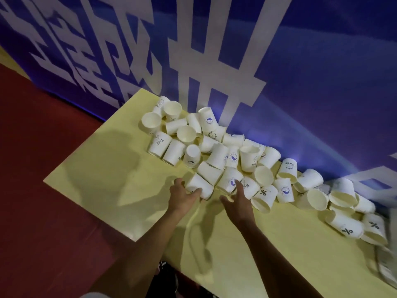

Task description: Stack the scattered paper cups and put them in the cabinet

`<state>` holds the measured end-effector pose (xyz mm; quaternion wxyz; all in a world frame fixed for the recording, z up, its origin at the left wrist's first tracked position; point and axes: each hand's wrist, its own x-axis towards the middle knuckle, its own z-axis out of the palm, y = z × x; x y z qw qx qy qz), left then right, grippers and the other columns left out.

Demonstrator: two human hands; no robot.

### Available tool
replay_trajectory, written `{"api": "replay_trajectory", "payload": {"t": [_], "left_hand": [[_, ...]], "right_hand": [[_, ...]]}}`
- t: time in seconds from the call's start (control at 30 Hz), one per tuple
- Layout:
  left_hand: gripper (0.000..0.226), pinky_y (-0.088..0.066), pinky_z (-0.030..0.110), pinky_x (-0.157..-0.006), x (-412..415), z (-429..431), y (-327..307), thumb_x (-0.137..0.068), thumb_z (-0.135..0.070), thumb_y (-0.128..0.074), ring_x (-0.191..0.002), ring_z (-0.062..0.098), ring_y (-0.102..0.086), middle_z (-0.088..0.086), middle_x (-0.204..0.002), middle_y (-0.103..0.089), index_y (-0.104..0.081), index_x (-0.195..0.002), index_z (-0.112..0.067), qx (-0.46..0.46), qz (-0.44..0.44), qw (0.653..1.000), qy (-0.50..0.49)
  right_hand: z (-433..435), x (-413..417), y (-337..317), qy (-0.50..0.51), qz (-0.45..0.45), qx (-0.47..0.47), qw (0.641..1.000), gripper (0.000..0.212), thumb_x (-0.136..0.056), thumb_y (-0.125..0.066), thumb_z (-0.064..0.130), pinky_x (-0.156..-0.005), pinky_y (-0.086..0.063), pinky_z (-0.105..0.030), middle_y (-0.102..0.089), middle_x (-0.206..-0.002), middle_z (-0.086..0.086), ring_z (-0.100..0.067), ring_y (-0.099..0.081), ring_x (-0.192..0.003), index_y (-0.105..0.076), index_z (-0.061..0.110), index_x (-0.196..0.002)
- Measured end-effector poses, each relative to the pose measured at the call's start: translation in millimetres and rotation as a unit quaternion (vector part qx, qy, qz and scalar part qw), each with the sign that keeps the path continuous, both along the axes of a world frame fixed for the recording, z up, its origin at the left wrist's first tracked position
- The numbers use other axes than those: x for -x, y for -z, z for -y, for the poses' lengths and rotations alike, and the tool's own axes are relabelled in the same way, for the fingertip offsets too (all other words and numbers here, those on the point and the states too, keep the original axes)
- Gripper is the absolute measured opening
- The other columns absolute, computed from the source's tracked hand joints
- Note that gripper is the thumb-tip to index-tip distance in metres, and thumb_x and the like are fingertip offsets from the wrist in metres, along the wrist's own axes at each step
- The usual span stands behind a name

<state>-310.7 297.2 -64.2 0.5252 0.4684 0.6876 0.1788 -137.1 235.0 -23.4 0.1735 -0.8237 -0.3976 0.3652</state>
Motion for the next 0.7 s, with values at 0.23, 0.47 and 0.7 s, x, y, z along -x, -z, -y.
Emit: {"api": "replay_trajectory", "payload": {"t": [0.23, 0.47, 0.7], "left_hand": [[0.085, -0.044, 0.035, -0.089, -21, -24, 8, -0.080, -0.053, -0.075, -0.114, 0.035, -0.055, 0.014, -0.133, -0.044, -0.037, -0.142, -0.009, 0.011, -0.029, 1.000, 0.003], [0.077, -0.049, 0.042, -0.095, -14, -33, 12, -0.082, -0.044, -0.075, -0.112, 0.033, -0.056, 0.012, -0.132, -0.045, -0.039, -0.140, -0.009, 0.010, -0.024, 0.999, 0.021], [0.072, -0.047, 0.035, -0.090, -3, -29, -4, -0.079, -0.039, -0.078, -0.102, 0.028, -0.053, 0.013, -0.129, -0.045, -0.043, -0.135, -0.011, -0.029, -0.021, 0.999, -0.002]], "right_hand": [[-48, 13, 23, 0.172, 0.001, 0.036, 0.984, 0.062, -0.095, -0.057, 0.042, -0.088, -0.044, -0.043, -0.064, -0.122, -0.018, -0.042, -0.060, -0.109, -0.026, 0.019, -0.143], [-58, 19, 31, 0.215, 0.021, 0.038, 0.976, 0.065, -0.091, -0.062, 0.046, -0.089, -0.050, -0.046, -0.068, -0.118, -0.013, -0.038, -0.063, -0.107, -0.033, 0.012, -0.138], [-31, 16, 5, 0.223, 0.011, -0.047, 0.974, 0.061, -0.086, -0.068, 0.054, -0.085, -0.051, -0.043, -0.070, -0.108, -0.008, -0.034, -0.065, -0.102, -0.042, 0.018, -0.129]]}}
